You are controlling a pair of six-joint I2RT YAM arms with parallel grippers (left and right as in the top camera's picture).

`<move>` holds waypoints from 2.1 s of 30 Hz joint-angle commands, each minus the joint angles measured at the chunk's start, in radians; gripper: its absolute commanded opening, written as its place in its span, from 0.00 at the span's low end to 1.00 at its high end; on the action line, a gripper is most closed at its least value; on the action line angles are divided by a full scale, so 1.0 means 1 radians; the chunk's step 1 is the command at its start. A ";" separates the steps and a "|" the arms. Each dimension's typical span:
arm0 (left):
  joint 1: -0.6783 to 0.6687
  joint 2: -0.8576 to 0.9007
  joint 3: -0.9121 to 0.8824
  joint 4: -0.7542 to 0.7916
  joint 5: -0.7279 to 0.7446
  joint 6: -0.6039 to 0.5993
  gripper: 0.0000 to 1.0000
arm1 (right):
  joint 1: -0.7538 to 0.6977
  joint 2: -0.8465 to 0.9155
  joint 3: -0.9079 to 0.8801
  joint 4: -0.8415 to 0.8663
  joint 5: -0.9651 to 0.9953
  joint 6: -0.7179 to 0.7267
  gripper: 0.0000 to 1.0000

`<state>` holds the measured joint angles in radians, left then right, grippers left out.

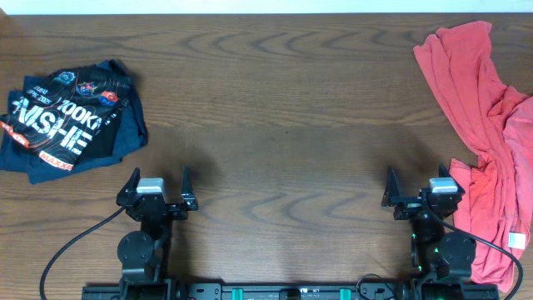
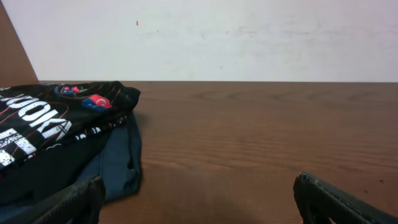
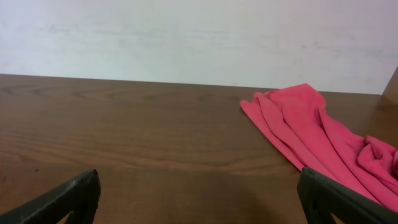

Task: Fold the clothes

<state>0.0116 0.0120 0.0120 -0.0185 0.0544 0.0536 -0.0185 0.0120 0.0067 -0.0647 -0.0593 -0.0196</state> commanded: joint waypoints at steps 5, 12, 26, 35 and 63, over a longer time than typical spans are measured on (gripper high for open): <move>0.005 -0.008 -0.008 -0.045 0.012 0.013 0.98 | -0.008 -0.005 -0.001 -0.005 -0.001 -0.003 0.99; 0.005 -0.008 -0.008 -0.045 0.012 0.013 0.98 | -0.008 -0.005 -0.001 -0.005 -0.001 -0.003 0.99; 0.005 -0.008 -0.008 -0.045 0.012 0.013 0.98 | -0.008 -0.005 -0.001 -0.003 -0.002 -0.003 0.99; 0.005 -0.008 -0.008 -0.046 0.013 -0.022 0.98 | -0.008 -0.005 -0.001 -0.004 -0.002 0.054 0.99; 0.005 0.875 0.690 -0.542 0.109 -0.139 0.98 | -0.008 0.968 0.740 -0.500 0.102 0.075 0.99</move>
<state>0.0116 0.8337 0.6453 -0.5392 0.0994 -0.0788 -0.0185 0.9009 0.6758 -0.5583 0.0814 0.0448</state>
